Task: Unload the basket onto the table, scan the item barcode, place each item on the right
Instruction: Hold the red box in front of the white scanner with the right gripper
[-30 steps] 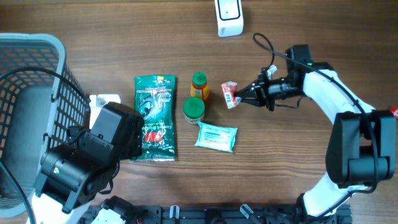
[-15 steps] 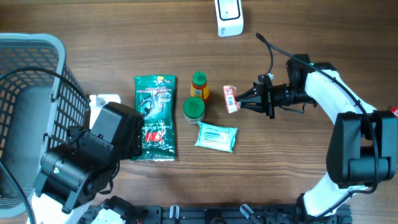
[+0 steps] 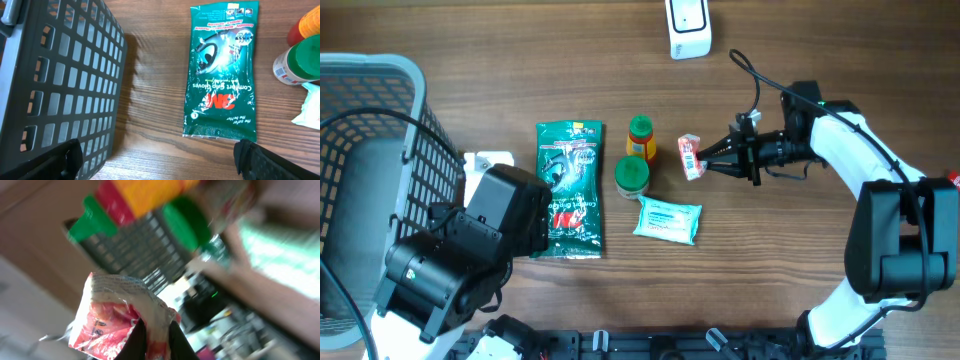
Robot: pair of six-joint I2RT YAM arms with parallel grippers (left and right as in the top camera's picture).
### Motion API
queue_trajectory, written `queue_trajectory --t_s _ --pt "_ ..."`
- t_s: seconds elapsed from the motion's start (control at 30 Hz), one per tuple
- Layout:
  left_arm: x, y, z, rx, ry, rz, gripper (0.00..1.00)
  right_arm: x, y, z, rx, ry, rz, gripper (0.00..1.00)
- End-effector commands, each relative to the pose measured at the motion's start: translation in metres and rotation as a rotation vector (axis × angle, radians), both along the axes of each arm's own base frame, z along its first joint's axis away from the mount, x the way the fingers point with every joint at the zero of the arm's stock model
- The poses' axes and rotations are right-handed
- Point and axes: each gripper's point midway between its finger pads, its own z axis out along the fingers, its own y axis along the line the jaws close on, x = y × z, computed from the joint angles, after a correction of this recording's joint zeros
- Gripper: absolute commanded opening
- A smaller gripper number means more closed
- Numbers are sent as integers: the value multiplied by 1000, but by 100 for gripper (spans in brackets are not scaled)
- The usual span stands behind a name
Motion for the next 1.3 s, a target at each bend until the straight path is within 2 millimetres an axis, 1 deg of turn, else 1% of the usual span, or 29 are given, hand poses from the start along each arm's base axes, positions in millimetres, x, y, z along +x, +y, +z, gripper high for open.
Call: queue_trajectory --t_s 0.0,0.1,0.13,0.17,0.2,0.23,0.3,0.4,0.47,0.57,0.63,0.7,0.83,0.9,0.97,1.03,1.17,1.23,1.27 --pt "0 2 -1 -9 -3 22 100 19 -15 -30 -224 -125 -23 4" --pt "0 2 -1 -10 -2 22 100 50 -27 -42 -347 -296 -59 5" --pt "0 2 -1 -10 -2 22 100 62 -30 -43 -374 -359 -74 5" --pt "0 2 -1 -10 -2 22 100 70 -31 -41 -384 -398 -85 5" --pt "0 2 -1 -10 -2 22 100 83 -31 -37 -389 -467 -102 5" --pt "0 2 -1 -10 -2 22 100 96 -31 -30 -381 -546 -119 4" --pt "0 2 -1 -10 -2 22 100 114 -30 -18 -370 -662 -143 5" --pt "0 2 -1 -10 -2 22 100 146 -28 13 -348 -896 -191 5" --pt "0 2 -1 -10 -2 22 100 164 -31 33 -357 -1031 -235 4" --pt "0 2 -1 -9 -2 21 100 186 -35 59 -390 -1196 -309 5" --pt "0 2 -1 -10 -2 22 100 196 -36 68 -434 -1268 -346 5" --pt "0 2 -1 -10 -2 22 100 207 -32 77 -535 -1410 -359 4" --pt "0 2 -1 -10 -2 22 100 222 -27 82 -766 -1548 -394 5" --pt "0 2 -1 -10 -2 22 100 228 -18 88 -870 -1639 -392 5" --pt "0 2 -1 -10 -2 22 100 236 -15 87 -951 -1672 -400 4" --pt "0 2 -1 -10 -2 22 100 250 -15 77 -1009 -1668 -400 4" --pt "0 2 -1 -10 -2 22 100 281 -9 56 -1046 -1682 -374 5" --pt "0 2 -1 -10 -2 22 100 300 -13 49 -1115 -1686 -384 5" --pt "0 2 -1 -10 -2 22 100 306 -14 46 -1133 -1685 -384 4"
